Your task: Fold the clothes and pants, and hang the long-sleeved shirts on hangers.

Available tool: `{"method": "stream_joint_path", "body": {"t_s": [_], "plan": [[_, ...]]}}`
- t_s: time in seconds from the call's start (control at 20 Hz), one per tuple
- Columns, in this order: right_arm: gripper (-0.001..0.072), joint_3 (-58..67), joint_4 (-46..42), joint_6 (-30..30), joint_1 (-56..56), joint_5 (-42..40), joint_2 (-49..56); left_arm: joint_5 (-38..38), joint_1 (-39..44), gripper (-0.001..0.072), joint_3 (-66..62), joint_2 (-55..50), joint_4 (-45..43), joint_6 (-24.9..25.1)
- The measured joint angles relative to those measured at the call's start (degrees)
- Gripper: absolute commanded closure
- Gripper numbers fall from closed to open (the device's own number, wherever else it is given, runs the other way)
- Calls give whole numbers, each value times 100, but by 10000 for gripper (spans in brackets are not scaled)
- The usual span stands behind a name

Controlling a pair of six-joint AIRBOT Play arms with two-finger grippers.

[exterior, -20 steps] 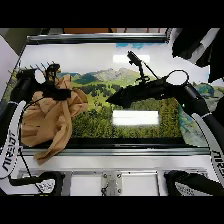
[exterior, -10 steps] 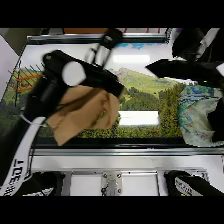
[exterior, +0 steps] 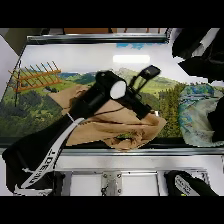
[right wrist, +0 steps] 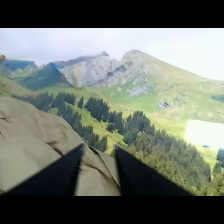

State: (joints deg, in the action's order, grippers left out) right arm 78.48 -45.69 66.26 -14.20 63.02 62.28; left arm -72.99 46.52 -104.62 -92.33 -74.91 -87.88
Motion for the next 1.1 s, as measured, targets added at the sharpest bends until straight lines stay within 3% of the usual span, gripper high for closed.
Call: {"method": "stream_joint_path", "body": {"t_s": [0.35, 0.7, 1.1], "plan": [[124, -35, -752, 153, -57, 603, 1132, -157, -1764, 27, 1119, 573, 138, -887], [122, -72, -883, 262, -2, 881, 2468, 741, -2811, 26, 3274, 763, 372, -1781], [120, -74, -896, 269, 730, 925, 3604, 1373, -3222, 27, 3364, 35, 1357, -1814]]}}
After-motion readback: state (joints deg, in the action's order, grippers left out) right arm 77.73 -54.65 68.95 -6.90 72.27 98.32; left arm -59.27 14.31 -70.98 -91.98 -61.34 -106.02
